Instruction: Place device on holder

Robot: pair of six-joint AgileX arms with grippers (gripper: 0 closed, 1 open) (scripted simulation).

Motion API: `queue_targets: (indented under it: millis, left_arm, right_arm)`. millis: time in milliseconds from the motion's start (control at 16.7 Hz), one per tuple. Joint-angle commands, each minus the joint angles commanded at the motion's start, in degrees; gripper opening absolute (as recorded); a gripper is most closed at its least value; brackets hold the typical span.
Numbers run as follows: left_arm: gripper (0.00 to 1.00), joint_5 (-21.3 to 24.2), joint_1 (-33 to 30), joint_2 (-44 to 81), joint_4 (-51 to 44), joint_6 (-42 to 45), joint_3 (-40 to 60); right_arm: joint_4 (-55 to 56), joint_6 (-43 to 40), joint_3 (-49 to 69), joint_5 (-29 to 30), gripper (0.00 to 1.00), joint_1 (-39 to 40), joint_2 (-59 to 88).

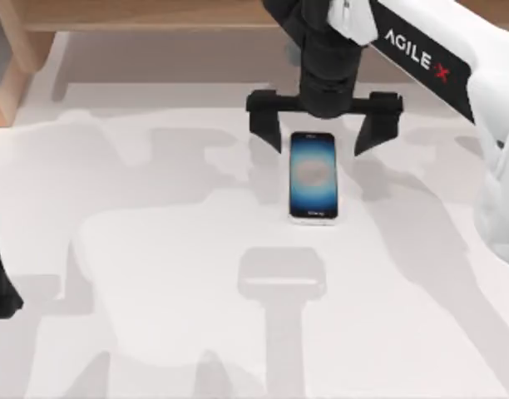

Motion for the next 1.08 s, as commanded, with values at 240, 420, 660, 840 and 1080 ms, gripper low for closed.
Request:
queue_targets:
  millis: [240,420,660,840,1080]
  left_arm:
    - [1.00,0.00,0.00,0.00,0.00,0.00,0.00]
    - [1.00,0.00,0.00,0.00,0.00,0.00,0.00]
    - [1.00,0.00,0.00,0.00,0.00,0.00,0.00]
    - [1.00,0.00,0.00,0.00,0.00,0.00,0.00]
    - [1.00,0.00,0.00,0.00,0.00,0.00,0.00]
  right_arm:
    - [3.60,-0.17,-3.04,0.02,1.00,0.02,0.44]
    - [9.27,-0.27,-7.83,0.02,1.00,-0.09,1.29]
    - [15.41,-0.36,-12.92,0.03,1.00,-0.18,2.31]
    - [15.77,-0.36,-13.25,0.03,1.00,-0.19,2.37]
    - [15.77,-0.36,-13.25,0.03,0.77,-0.19,2.37]
